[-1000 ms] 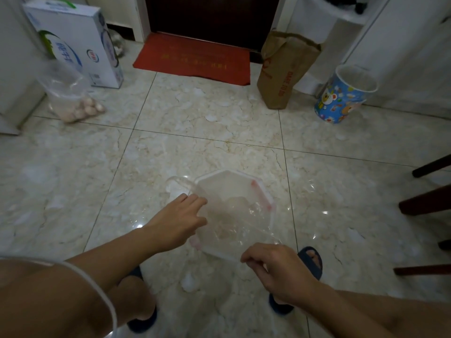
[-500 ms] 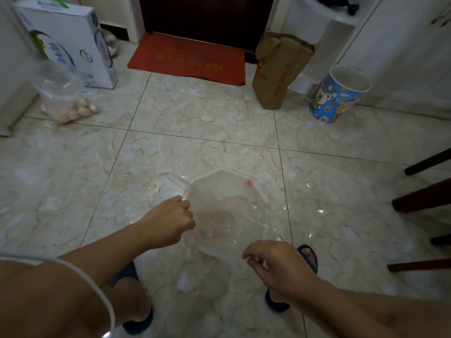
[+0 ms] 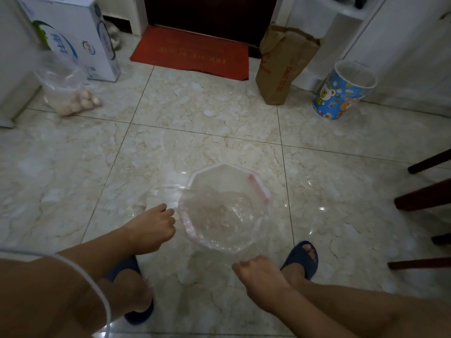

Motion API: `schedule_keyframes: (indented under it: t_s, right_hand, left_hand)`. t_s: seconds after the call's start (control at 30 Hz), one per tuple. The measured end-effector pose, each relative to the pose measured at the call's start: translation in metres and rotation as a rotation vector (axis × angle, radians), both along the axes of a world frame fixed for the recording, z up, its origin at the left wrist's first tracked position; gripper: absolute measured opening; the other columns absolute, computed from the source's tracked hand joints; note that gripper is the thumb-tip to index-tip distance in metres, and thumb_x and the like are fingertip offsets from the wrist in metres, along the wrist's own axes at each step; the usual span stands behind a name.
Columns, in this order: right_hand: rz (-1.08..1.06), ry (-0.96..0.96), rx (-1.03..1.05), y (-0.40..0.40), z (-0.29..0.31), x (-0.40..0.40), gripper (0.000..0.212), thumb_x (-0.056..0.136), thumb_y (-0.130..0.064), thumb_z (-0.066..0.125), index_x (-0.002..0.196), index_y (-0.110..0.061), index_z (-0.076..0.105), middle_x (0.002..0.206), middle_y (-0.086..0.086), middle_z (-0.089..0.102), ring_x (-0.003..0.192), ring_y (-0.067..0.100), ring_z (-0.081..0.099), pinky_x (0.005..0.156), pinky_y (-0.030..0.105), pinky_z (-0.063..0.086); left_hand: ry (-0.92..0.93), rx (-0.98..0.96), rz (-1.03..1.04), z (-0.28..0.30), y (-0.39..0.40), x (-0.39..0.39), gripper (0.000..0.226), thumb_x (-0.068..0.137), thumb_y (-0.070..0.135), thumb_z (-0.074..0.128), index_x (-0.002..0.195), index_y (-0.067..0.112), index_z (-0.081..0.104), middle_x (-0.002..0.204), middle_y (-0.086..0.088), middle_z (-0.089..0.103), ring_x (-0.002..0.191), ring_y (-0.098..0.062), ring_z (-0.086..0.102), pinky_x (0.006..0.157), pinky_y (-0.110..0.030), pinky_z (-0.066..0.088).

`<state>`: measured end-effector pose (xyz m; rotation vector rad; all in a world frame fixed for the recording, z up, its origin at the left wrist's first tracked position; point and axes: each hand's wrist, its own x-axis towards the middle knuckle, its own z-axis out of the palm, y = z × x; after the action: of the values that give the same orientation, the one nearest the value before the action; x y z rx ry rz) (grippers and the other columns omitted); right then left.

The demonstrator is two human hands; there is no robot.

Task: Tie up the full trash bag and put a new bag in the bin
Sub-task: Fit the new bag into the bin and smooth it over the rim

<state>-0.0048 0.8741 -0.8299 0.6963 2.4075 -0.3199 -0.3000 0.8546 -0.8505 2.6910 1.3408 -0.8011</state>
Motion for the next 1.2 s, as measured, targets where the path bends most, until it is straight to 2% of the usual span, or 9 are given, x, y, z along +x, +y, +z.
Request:
schedule_keyframes:
  t_s: [0.1,0.27,0.5,0.6,0.67,0.7,0.83,1.03,1.2]
  right_hand:
    - [-0.044,0.024,0.069,0.002,-0.015,0.008,0.045,0.082,0.006,0.053,0.125,-0.001,0.049,0.114,0.019,0.063,0.096,0.034,0.059,0.088,0.04,0.041]
    - [-0.102,-0.023,0.096,0.013,-0.029,0.018,0.063,0.092,-0.006,0.046,0.151,-0.002,0.023,0.155,0.019,0.032,0.144,0.031,0.027,0.12,0.039,0.017]
    - [-0.199,0.017,0.077,0.03,-0.034,0.024,0.044,0.098,-0.019,0.042,0.14,-0.006,0.042,0.143,0.014,0.048,0.133,0.029,0.04,0.117,0.039,0.02]
    - [-0.483,0.204,-0.069,0.041,-0.035,0.027,0.023,0.094,-0.016,0.044,0.094,-0.01,0.065,0.1,0.009,0.068,0.098,0.022,0.062,0.102,0.032,0.04]
    - [-0.638,0.271,-0.161,0.048,-0.035,0.028,0.029,0.089,-0.01,0.043,0.062,-0.008,0.053,0.065,0.01,0.057,0.064,0.017,0.055,0.081,0.037,0.054]
    - [-0.687,0.289,-0.213,0.05,-0.036,0.029,0.03,0.087,-0.011,0.044,0.059,-0.006,0.055,0.063,0.01,0.058,0.061,0.014,0.053,0.07,0.043,0.05]
    - [-0.844,0.381,-0.347,0.054,-0.033,0.034,0.025,0.091,-0.018,0.058,0.105,-0.009,0.077,0.105,-0.01,0.071,0.101,0.007,0.066,0.091,0.018,0.048]
    - [-1.511,0.602,-0.626,0.067,-0.031,0.042,0.023,0.085,-0.012,0.065,0.069,-0.001,0.078,0.082,0.012,0.078,0.088,0.021,0.074,0.103,0.036,0.042]
    - [-1.402,0.667,-0.229,0.07,-0.014,0.033,0.039,0.091,-0.027,0.066,0.062,0.0,0.07,0.067,0.009,0.072,0.069,0.016,0.068,0.075,0.03,0.051]
  left_hand:
    - [0.107,-0.014,0.119,-0.02,0.001,-0.007,0.038,0.089,0.002,0.042,0.124,0.003,0.057,0.115,-0.018,0.062,0.111,-0.035,0.053,0.101,-0.047,0.039]
    - [0.004,-0.035,0.282,-0.031,0.005,-0.018,0.051,0.087,0.005,0.041,0.138,0.01,0.048,0.137,-0.01,0.056,0.123,-0.029,0.053,0.105,-0.041,0.039]
    - [-0.379,-0.198,0.623,-0.029,0.026,-0.024,0.055,0.084,0.001,0.042,0.13,0.022,0.061,0.135,0.002,0.06,0.122,-0.017,0.055,0.102,-0.029,0.043]
    - [-0.529,-0.259,0.84,-0.014,0.043,-0.015,0.045,0.084,0.0,0.045,0.114,0.019,0.071,0.121,0.0,0.067,0.108,-0.017,0.061,0.091,-0.028,0.047]
    - [-0.627,-0.238,0.926,-0.007,0.057,-0.011,0.03,0.084,0.003,0.053,0.096,0.014,0.078,0.093,-0.002,0.073,0.082,-0.014,0.063,0.073,-0.023,0.047]
    - [-0.667,-0.228,0.975,-0.004,0.062,-0.01,0.022,0.081,0.005,0.057,0.085,0.011,0.079,0.077,-0.002,0.07,0.069,-0.013,0.061,0.064,-0.022,0.045]
    - [-0.774,-0.215,1.142,-0.006,0.077,-0.009,0.021,0.072,0.013,0.064,0.055,0.003,0.07,0.052,-0.008,0.062,0.049,-0.018,0.055,0.053,-0.027,0.042]
    - [-0.855,-0.14,1.281,-0.011,0.093,-0.007,0.033,0.079,0.033,0.069,0.06,0.007,0.071,0.058,-0.008,0.071,0.057,-0.024,0.069,0.064,-0.038,0.057]
    - [-0.751,0.029,1.269,-0.007,0.11,0.012,0.032,0.083,0.047,0.067,0.081,0.015,0.065,0.079,-0.003,0.067,0.074,-0.021,0.064,0.068,-0.033,0.051]
